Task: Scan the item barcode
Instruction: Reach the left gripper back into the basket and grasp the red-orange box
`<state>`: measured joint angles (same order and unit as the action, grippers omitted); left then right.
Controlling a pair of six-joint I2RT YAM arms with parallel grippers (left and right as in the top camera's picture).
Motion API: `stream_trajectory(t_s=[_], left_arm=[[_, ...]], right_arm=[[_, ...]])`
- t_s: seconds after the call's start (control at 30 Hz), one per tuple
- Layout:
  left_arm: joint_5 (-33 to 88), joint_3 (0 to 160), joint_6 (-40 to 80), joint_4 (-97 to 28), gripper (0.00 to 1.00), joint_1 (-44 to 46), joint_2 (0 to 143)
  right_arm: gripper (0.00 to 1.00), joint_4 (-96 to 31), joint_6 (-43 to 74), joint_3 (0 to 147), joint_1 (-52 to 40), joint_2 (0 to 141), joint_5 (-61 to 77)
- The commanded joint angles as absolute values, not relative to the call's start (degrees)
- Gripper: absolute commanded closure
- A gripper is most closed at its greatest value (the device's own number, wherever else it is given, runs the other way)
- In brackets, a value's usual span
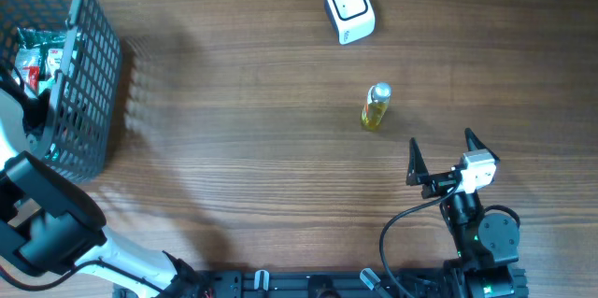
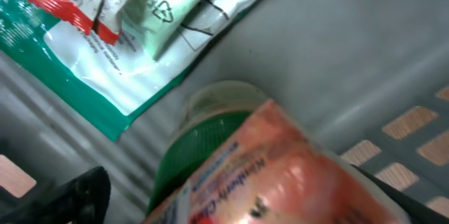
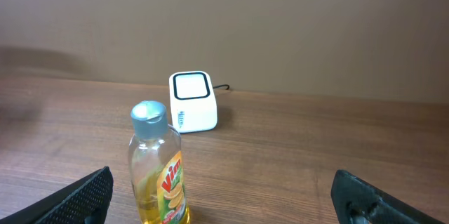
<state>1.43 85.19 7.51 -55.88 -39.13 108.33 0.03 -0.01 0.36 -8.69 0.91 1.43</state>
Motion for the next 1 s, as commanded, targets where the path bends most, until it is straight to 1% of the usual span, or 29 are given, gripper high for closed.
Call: stream_trajectory(t_s=[0.0,0.07,0.1,0.17,0.2,0.23,0.27,0.43,0.53,0.67,0.77,0.83,0.9,0.97], left_arm=[[2.11,83.96,6.42,-55.42,0.22,-39.29,109.1],[2.13,83.96,6.42,-55.44,0.34,-39.27,109.1],[2.13,83.96,6.42,-55.37,0.37,-39.29,109.1],[2.11,83.96,6.39,-54.96,0.52,-39.29,109.1],[2.11,84.01,6.39,-54.85,0.56,-39.29,109.08],[2.15,84.01,6.39,-54.87,0.57,-39.29,109.01],[2.15,84.01,6.42,-54.92,0.63,-39.29,108.79],[2.15,88.29,6.46,-56.53,0.66,-39.29,104.38],[2.33,97.54,9.98,-58.85,0.69,-39.27,98.83],[6.33,109.12,14.79,-59.61,0.7,-39.22,92.25],[7.7,113.95,18.74,-59.75,0.72,-38.11,87.88],[7.64,114.87,20.75,-60.71,0.73,-35.51,83.96],[7.44,114.87,21.52,-63.55,0.73,-30.94,81.03],[7.42,114.87,21.56,-66.57,0.73,-27.22,80.2]], right_arm=[[0.0,0.32,0.16,0.3,-8.54,0.8,1.15],[0.0,0.32,0.16,0.3,-8.54,0.8,1.17],[0.0,0.3,0.16,0.3,-8.54,0.8,1.17],[0.0,0.32,0.19,0.3,-8.54,0.8,1.17],[0.0,0.32,0.16,0.3,-8.54,0.8,1.15],[0.0,0.32,0.16,0.3,-8.54,0.8,1.15],[0.0,0.32,0.16,0.3,-8.54,0.8,1.17],[0.0,0.32,0.19,0.3,-8.54,0.8,1.17],[0.0,0.32,0.16,0.3,-8.54,0.8,1.17],[0.0,0.32,0.16,0.3,-8.54,0.8,1.15],[0.0,0.32,0.16,0.3,-8.54,0.8,1.17],[0.0,0.32,0.16,0.3,-8.54,0.8,1.17],[0.0,0.32,0.16,0.3,-8.54,0.8,1.17],[0.0,0.32,0.16,0.3,-8.54,0.8,1.17]])
